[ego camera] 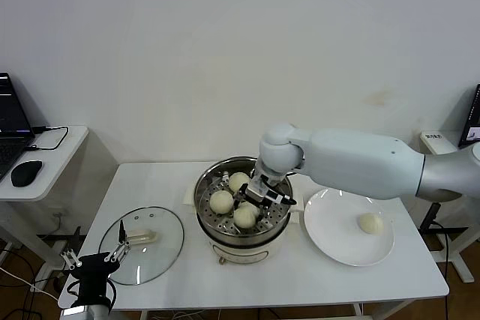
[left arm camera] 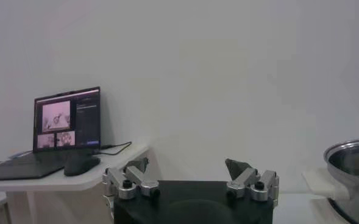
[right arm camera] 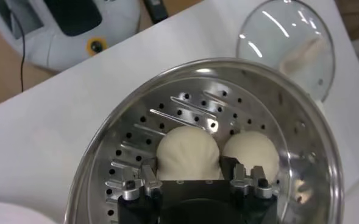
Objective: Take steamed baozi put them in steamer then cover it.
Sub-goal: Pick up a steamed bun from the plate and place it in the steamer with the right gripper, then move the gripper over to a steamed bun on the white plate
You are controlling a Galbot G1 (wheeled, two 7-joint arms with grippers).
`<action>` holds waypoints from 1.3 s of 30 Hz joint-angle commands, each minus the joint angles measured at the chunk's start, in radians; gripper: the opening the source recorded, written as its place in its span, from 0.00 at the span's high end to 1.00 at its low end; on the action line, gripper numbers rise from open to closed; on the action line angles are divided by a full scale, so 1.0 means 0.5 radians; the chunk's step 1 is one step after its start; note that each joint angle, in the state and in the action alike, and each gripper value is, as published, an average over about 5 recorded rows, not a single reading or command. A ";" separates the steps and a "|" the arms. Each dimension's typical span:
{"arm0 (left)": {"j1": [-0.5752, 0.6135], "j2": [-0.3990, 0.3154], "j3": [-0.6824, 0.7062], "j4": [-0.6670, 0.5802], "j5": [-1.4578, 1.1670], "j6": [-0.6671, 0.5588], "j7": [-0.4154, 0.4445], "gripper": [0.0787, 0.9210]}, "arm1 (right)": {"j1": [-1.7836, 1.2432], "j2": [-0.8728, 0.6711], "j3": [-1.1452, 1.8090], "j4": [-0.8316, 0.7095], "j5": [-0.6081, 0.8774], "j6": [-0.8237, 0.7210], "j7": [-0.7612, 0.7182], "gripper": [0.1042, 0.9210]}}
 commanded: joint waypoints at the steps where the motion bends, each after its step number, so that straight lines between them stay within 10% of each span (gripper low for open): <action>1: 0.003 -0.001 0.005 0.000 0.000 0.000 0.000 0.12 | -0.012 0.014 -0.008 0.004 -0.053 0.090 0.000 0.34; 9: 0.006 0.006 -0.003 -0.015 -0.004 0.001 0.002 0.12 | 0.037 -0.159 0.178 0.027 0.120 0.029 -0.003 0.13; 20: -0.017 0.037 0.005 -0.014 -0.011 0.003 0.010 0.12 | 0.130 -0.831 0.367 0.200 0.364 -0.686 -0.046 0.12; 39: -0.019 0.093 0.072 -0.004 -0.002 0.003 0.014 0.12 | -1.104 -1.484 1.225 0.072 -0.167 -0.646 -0.036 0.12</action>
